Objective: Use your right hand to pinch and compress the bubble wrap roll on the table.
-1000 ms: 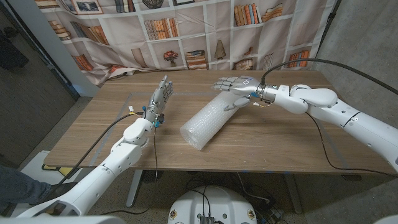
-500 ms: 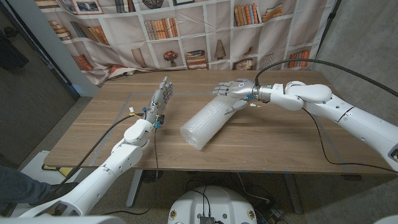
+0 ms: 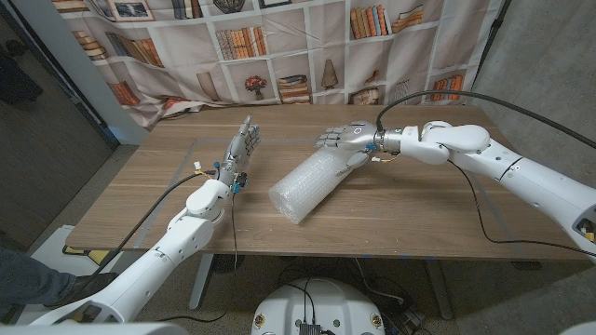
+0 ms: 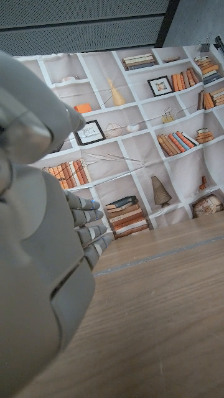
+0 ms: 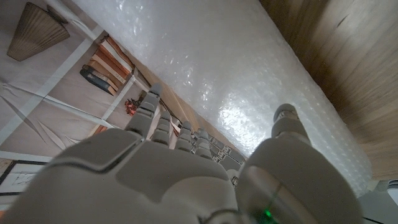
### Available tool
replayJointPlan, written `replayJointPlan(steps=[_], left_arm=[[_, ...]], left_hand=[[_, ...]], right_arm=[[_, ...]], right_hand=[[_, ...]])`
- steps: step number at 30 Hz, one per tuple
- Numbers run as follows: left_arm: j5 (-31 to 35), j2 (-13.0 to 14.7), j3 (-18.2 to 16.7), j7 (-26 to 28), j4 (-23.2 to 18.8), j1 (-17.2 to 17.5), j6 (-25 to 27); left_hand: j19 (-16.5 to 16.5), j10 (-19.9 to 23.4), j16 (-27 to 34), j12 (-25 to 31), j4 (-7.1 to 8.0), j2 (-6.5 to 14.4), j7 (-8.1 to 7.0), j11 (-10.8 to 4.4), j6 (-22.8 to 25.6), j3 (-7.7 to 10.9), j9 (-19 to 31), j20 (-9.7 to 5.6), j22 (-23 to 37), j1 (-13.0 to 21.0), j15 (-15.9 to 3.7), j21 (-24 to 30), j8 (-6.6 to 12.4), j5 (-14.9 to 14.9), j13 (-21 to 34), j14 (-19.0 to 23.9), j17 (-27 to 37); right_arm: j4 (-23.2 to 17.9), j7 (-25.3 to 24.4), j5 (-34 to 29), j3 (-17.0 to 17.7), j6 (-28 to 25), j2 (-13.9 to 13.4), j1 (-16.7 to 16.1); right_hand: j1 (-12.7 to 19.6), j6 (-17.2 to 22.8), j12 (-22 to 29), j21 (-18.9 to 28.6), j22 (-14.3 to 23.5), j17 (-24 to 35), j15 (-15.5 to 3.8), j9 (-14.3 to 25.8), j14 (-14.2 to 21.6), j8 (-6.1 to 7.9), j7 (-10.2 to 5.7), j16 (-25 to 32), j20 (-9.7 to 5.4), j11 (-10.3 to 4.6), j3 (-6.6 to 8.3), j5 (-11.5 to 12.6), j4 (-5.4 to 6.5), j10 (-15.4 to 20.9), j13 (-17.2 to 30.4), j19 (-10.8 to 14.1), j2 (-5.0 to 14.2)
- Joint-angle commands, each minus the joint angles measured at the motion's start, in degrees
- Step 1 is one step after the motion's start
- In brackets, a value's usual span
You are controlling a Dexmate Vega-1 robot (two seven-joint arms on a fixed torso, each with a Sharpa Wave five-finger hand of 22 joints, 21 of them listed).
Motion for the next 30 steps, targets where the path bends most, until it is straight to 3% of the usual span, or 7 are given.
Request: replayJointPlan(steps=[1,16,30], left_arm=[[-0.2,0.1,-0.1,0.2,-0.2,0.3,0.4],[-0.5,0.0,-0.3,0.5,-0.2,0.8,0.3],[-0.6,-0.2,0.1,0.2,0.2,0.4,0.9]], left_hand=[[-0.4,0.6,-0.2,-0.2,-0.14,-0.1,0.12,-0.03,0.6,-0.23,0.2,0.29,0.2,0.3,0.26,0.0,-0.20,-0.1,0.3,0.2,0.1],[-0.5,0.7,-0.2,-0.3,-0.11,0.1,0.10,-0.03,0.8,-0.35,0.2,0.48,0.2,0.4,0.30,-0.1,-0.30,-0.3,0.3,0.3,0.1],[-0.6,0.7,-0.2,-0.4,-0.08,0.2,0.10,0.06,0.8,-0.47,0.2,0.71,0.2,0.4,0.34,-0.1,-0.40,-0.4,0.3,0.3,0.1]], right_arm=[[1.4,0.0,-2.0,-2.1,0.1,1.4,1.8],[4.2,3.1,-1.7,-4.4,-0.3,2.3,3.3],[6.8,4.6,-1.4,-6.1,-1.0,3.2,4.3]], right_hand=[[0.7,-0.5,0.4,-0.1,0.1,0.2,-0.36,0.2,-0.2,0.11,-0.01,0.2,0.03,-0.21,0.28,0.3,0.04,-0.6,0.2,0.5,-0.17],[1.0,0.4,0.7,-0.2,0.1,0.2,-0.72,0.2,0.1,0.61,-0.10,0.2,-0.01,-0.28,0.33,0.4,0.16,0.0,0.2,1.0,-0.41],[2.0,2.4,1.6,0.5,0.1,0.2,-1.81,0.2,2.3,1.40,-0.42,0.8,-0.76,-0.64,0.60,0.5,0.28,2.4,0.2,4.3,-0.68]])
